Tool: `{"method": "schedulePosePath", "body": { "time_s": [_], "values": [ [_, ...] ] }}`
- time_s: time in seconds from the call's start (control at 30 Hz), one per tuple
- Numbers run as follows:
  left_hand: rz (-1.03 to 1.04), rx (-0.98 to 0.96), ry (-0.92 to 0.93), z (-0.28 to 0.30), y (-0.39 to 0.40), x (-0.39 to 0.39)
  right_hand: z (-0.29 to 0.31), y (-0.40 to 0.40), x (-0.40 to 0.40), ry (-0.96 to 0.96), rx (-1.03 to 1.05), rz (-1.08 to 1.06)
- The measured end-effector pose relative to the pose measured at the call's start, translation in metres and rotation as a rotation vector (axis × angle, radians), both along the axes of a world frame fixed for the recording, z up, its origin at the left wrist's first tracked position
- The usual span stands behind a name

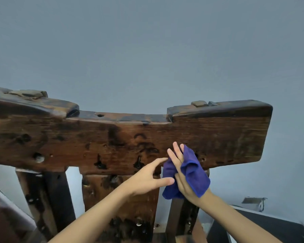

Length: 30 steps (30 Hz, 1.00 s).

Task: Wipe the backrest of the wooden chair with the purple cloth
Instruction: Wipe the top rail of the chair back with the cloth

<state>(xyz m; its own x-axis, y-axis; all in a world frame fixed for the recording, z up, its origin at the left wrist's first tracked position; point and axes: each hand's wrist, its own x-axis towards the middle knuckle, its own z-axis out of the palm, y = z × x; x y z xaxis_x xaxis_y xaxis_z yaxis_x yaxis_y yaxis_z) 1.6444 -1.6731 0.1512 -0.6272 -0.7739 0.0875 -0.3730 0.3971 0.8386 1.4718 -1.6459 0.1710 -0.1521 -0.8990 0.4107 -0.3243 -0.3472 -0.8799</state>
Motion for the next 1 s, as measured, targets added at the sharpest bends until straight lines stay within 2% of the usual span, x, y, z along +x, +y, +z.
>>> {"method": "schedulePosePath", "body": {
  "time_s": [0.03, 0.07, 0.1, 0.17, 0.27, 0.4, 0.57, 0.73, 0.8, 0.9, 1.0],
  "values": [
    [-0.043, 0.1, 0.119, 0.005, 0.003, -0.009, 0.007, 0.018, 0.0, 0.176, -0.033, 0.05],
    [-0.075, 0.182, 0.216, 0.008, 0.004, -0.014, -0.005, 0.021, -0.006, 0.388, -0.165, 0.112],
    [-0.101, 0.233, 0.273, 0.012, 0.006, -0.019, -0.013, 0.028, -0.012, 0.466, -0.17, 0.162],
    [-0.128, 0.23, 0.283, 0.014, 0.01, -0.026, -0.019, 0.039, -0.019, 0.367, -0.124, 0.211],
    [-0.113, 0.121, 0.214, 0.011, 0.016, -0.034, -0.016, 0.043, -0.035, 0.309, -0.02, 0.153],
    [-0.016, 0.015, 0.122, 0.009, 0.02, -0.041, -0.022, 0.047, -0.056, 0.167, 0.175, 0.204],
    [0.086, -0.133, -0.019, 0.015, 0.018, -0.042, -0.031, 0.052, -0.077, 0.265, 0.237, 0.085],
    [0.132, -0.255, -0.151, 0.017, 0.018, -0.036, -0.033, 0.067, -0.095, 0.595, 0.233, 0.034],
    [0.104, -0.288, -0.173, 0.015, 0.021, -0.036, -0.033, 0.072, -0.094, 0.67, 0.279, -0.001],
    [0.105, -0.254, -0.174, 0.009, 0.021, -0.036, -0.04, 0.079, -0.093, 0.67, 0.392, -0.039],
    [0.09, -0.155, -0.095, 0.006, 0.02, -0.03, -0.048, 0.086, -0.097, 0.606, 0.419, -0.073]
  ]
}}
